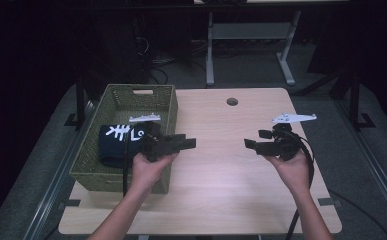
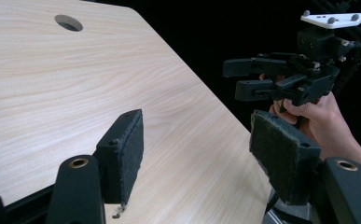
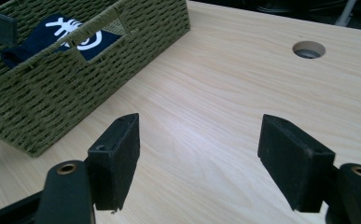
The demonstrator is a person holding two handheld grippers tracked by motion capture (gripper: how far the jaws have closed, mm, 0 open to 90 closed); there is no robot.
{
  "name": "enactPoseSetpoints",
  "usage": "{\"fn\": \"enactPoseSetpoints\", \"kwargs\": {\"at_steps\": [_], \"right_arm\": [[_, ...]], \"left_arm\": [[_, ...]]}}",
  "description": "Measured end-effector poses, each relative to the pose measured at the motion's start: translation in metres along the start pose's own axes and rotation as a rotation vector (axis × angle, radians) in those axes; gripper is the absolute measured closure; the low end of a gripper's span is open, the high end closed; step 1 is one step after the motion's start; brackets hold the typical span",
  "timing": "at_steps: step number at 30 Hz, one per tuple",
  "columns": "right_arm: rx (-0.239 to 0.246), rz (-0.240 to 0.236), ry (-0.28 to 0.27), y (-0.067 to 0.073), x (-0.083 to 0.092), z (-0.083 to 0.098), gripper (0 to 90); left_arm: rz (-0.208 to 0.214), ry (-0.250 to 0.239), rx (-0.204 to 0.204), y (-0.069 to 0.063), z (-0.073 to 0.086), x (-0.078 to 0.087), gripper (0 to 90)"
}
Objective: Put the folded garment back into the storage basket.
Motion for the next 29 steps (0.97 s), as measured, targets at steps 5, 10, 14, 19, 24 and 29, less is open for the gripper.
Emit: {"fn": "enactPoseSetpoints", "kwargs": {"at_steps": [5,10,14,19,24,29], "right_arm": [[-0.021,0.023,-0.010,-0.013,0.011,0.013,29.2],[-0.042,0.050,-0.015,-0.027,0.021,0.028,29.3],[-0.056,0.073,-0.004,-0.040,0.026,0.044,29.3],[-0.082,0.088,-0.004,-0.051,0.034,0.062,28.4],[-0.092,0.104,0.001,-0.060,0.036,0.081,27.8],[-0.100,0.119,-0.002,-0.063,0.036,0.097,27.6]], "left_arm": [[0.003,0.011,-0.009,-0.008,0.005,-0.009,34.5],[0.009,0.021,-0.014,-0.016,0.015,-0.020,33.0],[0.018,0.042,-0.016,-0.021,0.025,-0.030,29.8],[0.012,0.060,-0.035,-0.025,0.034,-0.041,27.9],[0.026,0.076,-0.040,-0.033,0.046,-0.049,27.2],[0.029,0.086,-0.050,-0.036,0.059,-0.055,26.8]]}}
Point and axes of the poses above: each handheld gripper's, and its own axes: x roughly backward along the jaws, z roughly out of its underside, y roughly to its left, the point moved 10 cm from there along -x, roughly forward along the jaws, and after that the axes turned 7 degrees about y, right-handed, at the moved point
